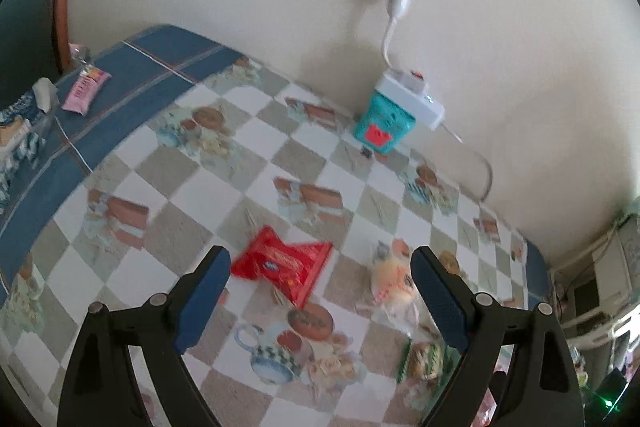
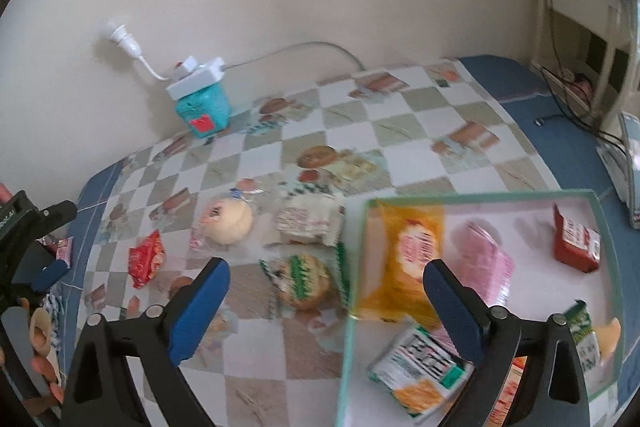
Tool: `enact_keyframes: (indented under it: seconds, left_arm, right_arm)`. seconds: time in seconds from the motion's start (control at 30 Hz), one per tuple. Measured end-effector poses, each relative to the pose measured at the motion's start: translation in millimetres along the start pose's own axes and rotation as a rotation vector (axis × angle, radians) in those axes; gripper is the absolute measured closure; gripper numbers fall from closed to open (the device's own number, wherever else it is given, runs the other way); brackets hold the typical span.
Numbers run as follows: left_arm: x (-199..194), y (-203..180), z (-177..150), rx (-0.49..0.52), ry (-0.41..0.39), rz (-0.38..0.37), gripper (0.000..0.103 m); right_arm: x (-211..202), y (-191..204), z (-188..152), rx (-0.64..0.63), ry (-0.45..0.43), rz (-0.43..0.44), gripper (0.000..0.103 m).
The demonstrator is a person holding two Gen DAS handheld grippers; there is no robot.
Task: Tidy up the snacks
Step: 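Move both tools back toward the remaining snack pile, then grasp the red candy packet with the left tool while the right tool grasps the round bun bag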
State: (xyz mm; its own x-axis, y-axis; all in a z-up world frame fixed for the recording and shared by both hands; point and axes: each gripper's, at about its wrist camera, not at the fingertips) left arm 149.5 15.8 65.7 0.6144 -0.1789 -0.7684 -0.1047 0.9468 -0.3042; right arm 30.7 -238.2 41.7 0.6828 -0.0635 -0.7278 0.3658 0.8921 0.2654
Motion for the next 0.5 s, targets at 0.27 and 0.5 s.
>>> enact_keyframes:
  seconds: [0.27, 0.5]
  left_arm:
    - [3, 23, 17, -0.025, -0.056, 0.034, 0.011]
    - [24, 34, 19, -0.051, -0.013, 0.063, 0.011]
  right_arm:
    - [27, 44, 20, -0.164, 0.061, -0.006, 0.005]
    - [40, 68, 58, -0.234, 0.121, -0.022, 0.005]
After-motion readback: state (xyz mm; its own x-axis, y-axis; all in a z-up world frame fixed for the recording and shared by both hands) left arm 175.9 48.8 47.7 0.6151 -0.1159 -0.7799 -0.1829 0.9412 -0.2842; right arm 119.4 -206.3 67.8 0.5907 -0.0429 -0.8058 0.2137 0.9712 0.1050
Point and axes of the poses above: each gripper's, at about its wrist camera, not at the fingertips, and x roughly the way its jaws point, y to its left, z to its top, and after that the axes turned 5 degrees about z, right-handed
